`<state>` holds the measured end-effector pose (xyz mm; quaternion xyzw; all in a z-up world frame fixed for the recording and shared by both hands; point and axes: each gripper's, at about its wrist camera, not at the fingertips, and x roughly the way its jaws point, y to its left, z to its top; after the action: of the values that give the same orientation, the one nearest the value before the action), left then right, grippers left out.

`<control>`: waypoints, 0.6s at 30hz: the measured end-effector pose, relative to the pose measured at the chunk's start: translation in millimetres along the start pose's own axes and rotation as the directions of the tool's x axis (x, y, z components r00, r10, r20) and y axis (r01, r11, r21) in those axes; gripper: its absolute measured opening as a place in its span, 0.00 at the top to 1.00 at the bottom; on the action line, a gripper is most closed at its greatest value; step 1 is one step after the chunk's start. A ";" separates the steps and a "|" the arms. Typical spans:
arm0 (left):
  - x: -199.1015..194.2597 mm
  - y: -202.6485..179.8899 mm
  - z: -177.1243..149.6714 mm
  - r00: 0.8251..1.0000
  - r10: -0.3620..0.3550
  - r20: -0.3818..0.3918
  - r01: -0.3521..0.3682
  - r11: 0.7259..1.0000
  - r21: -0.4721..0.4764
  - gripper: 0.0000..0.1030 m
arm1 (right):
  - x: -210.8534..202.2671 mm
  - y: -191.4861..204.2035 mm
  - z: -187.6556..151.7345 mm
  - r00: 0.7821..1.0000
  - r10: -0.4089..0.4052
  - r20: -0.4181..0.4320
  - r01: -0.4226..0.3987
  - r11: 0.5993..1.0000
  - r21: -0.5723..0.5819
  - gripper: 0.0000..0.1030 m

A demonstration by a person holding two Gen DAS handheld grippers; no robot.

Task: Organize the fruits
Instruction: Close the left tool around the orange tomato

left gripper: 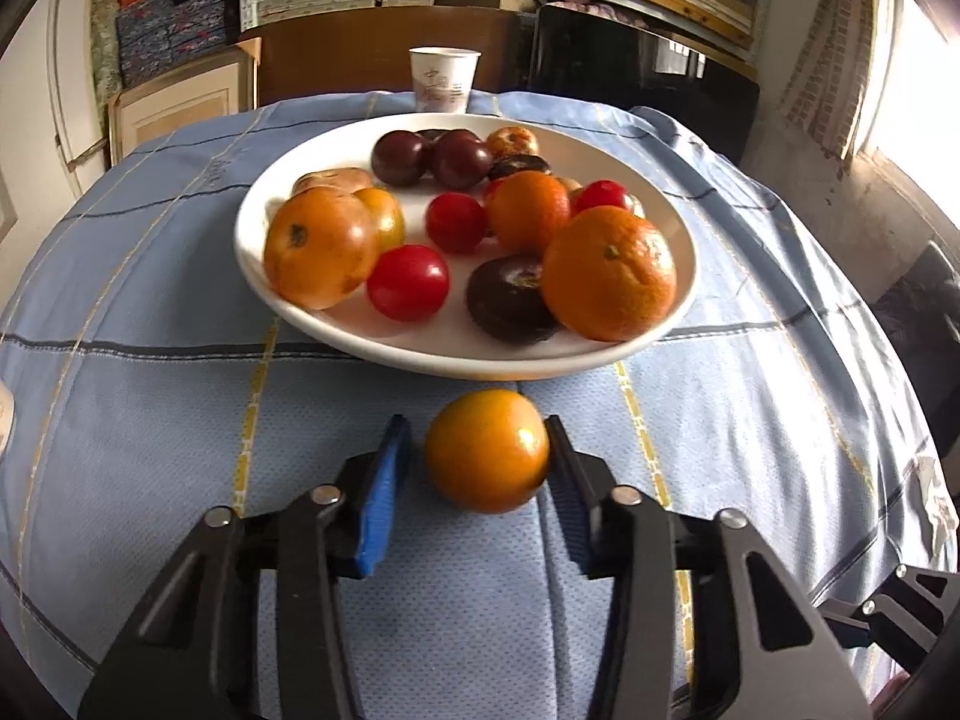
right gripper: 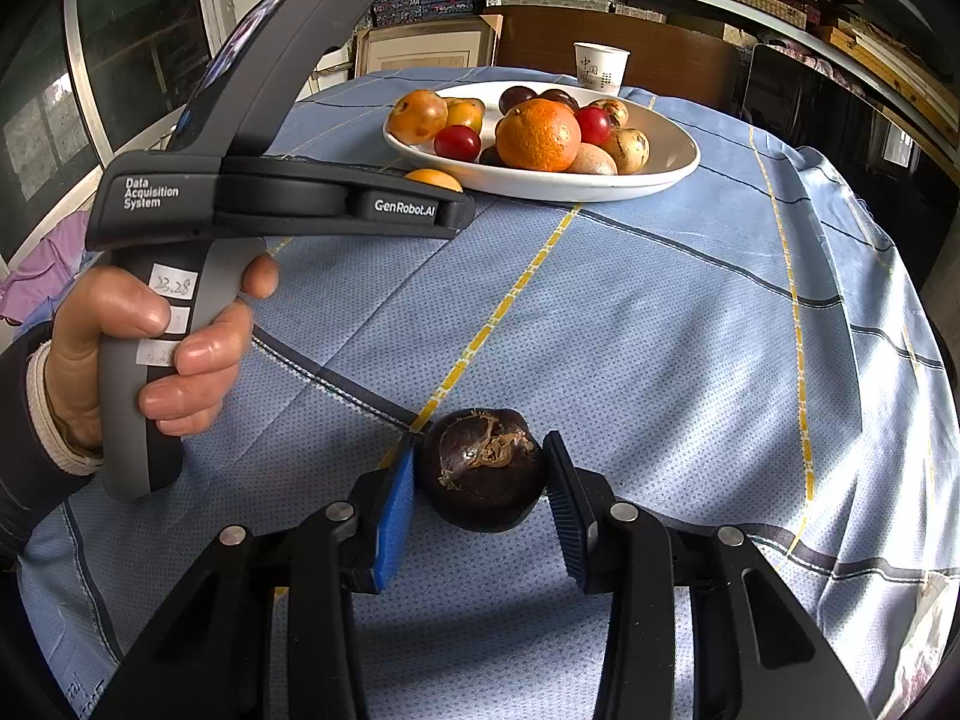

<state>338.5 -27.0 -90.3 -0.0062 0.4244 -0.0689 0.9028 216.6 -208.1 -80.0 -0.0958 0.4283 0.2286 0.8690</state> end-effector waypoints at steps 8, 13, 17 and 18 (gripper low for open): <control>-1.7 -5.7 -1.6 1.000 0.007 -0.001 -0.007 1.000 0.023 0.64 | 0.2 0.0 0.1 1.000 0.000 0.000 0.000 1.000 0.000 0.58; -2.1 -7.9 -2.0 1.000 0.021 -0.003 -0.021 0.999 0.034 0.64 | 0.1 -0.1 0.1 1.000 0.000 0.000 0.000 1.000 0.000 0.58; -4.2 -9.3 -3.0 0.999 0.042 -0.003 -0.042 0.998 0.039 0.64 | 0.1 0.0 0.1 1.000 0.000 0.000 0.000 1.000 0.000 0.58; -4.8 -8.5 -3.4 0.999 0.043 -0.005 -0.043 0.998 0.036 0.64 | 0.1 0.0 0.1 1.000 -0.001 0.000 0.001 1.000 -0.001 0.58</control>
<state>331.9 -34.6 -88.2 0.0196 0.4256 -0.0572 0.9029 216.7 -208.1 -80.0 -0.0962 0.4282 0.2286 0.8690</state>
